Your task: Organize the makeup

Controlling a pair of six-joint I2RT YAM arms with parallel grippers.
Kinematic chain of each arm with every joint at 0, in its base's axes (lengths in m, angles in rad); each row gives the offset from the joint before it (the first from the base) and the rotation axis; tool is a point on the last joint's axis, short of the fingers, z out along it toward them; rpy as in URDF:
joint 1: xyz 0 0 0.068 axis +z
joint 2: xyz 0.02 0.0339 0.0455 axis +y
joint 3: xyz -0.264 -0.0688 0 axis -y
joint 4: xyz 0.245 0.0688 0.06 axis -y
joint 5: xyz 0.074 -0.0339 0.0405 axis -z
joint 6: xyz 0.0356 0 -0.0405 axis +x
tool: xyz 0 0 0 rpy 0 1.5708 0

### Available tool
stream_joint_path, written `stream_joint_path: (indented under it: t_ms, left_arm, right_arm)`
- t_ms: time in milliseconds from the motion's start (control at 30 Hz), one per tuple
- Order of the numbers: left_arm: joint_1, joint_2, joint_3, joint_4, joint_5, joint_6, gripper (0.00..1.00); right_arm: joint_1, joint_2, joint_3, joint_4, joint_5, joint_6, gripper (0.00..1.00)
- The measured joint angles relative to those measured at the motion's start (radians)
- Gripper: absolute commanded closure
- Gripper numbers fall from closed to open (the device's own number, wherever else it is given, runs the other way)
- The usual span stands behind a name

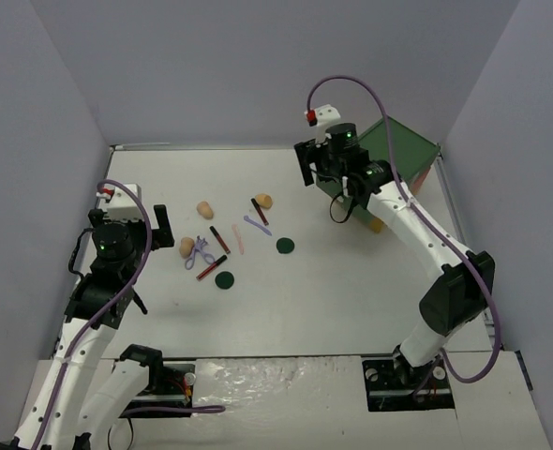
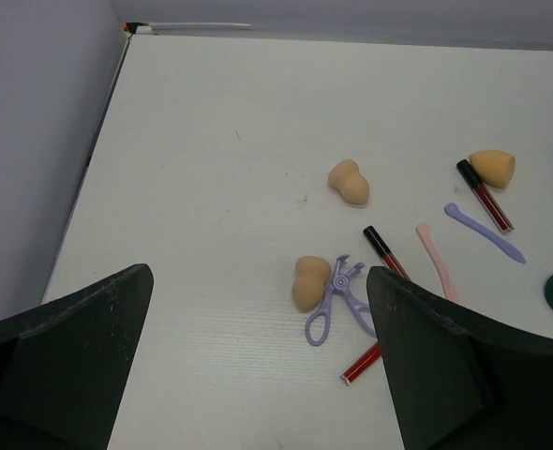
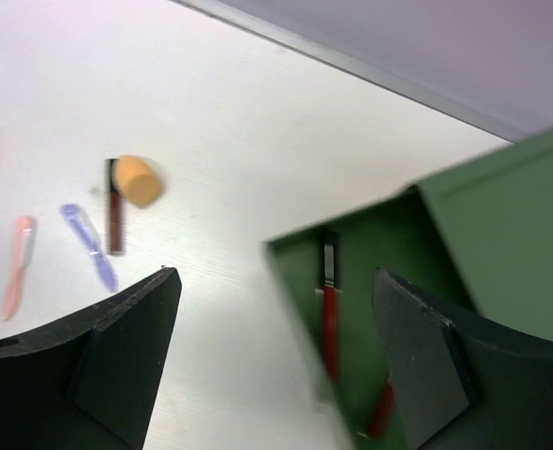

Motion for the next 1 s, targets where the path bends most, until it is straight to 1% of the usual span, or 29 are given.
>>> stream_joint_path:
  t_ms: [67,133,200,433,667,1000]
  left_arm:
    - [0.000,0.002,0.000,0.000,0.001,0.000,0.03]
    - [0.000,0.004,0.000,-0.001,0.001,0.000,0.03]
    - [0.000,0.004,0.000,-0.002,0.001,0.000,0.03]
    - [0.000,0.004,0.000,-0.002,0.004,0.000,0.03]
    - [0.000,0.007,0.000,-0.003,0.006,0.000,0.03]
    - [0.000,0.010,0.000,-0.003,0.008,-0.001,0.03]
  right_arm:
    - [0.041,0.038,0.001,0.029,-0.010,0.035,0.32]
    - [0.069,0.080,0.001,0.052,-0.025,0.071,0.35]
    - [0.076,0.131,0.001,0.083,-0.044,0.100,0.37]
    - [0.076,0.306,-0.001,0.158,-0.112,0.138,0.51]
    - [0.096,0.413,-0.002,0.231,-0.159,0.142,0.53]
    - [0.126,0.553,-0.002,0.308,-0.180,0.143,0.57]
